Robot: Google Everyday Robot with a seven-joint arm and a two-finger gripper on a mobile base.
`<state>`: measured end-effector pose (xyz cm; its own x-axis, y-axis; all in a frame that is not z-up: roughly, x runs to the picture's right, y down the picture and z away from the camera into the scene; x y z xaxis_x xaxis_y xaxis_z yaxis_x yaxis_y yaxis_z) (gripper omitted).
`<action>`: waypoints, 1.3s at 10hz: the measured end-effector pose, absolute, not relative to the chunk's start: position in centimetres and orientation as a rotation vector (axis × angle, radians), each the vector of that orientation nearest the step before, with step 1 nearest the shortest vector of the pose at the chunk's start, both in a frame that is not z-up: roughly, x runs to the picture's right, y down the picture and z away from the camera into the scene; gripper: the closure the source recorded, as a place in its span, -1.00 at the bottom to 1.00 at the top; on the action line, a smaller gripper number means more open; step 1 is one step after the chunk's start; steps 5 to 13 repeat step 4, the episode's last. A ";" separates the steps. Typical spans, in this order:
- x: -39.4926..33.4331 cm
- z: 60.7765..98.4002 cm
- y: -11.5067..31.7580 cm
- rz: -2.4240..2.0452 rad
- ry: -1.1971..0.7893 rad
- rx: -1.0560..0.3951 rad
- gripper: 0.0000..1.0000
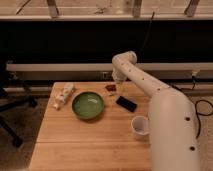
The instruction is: Place the pepper on the white sponge
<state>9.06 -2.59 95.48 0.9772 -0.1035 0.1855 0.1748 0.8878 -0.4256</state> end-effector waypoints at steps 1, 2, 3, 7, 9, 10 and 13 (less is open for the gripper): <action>9.3 94.6 -3.1 -0.147 -0.167 -0.457 -0.60; 9.6 94.0 -3.6 -0.144 -0.173 -0.461 -0.60; 9.7 93.6 -4.1 -0.142 -0.171 -0.461 -0.60; 9.4 93.7 -4.1 -0.145 -0.170 -0.462 -0.60; 9.4 93.7 -4.1 -0.145 -0.170 -0.462 -0.60; 9.4 93.7 -4.1 -0.145 -0.170 -0.462 -0.60; 9.4 93.7 -4.1 -0.145 -0.170 -0.462 -0.60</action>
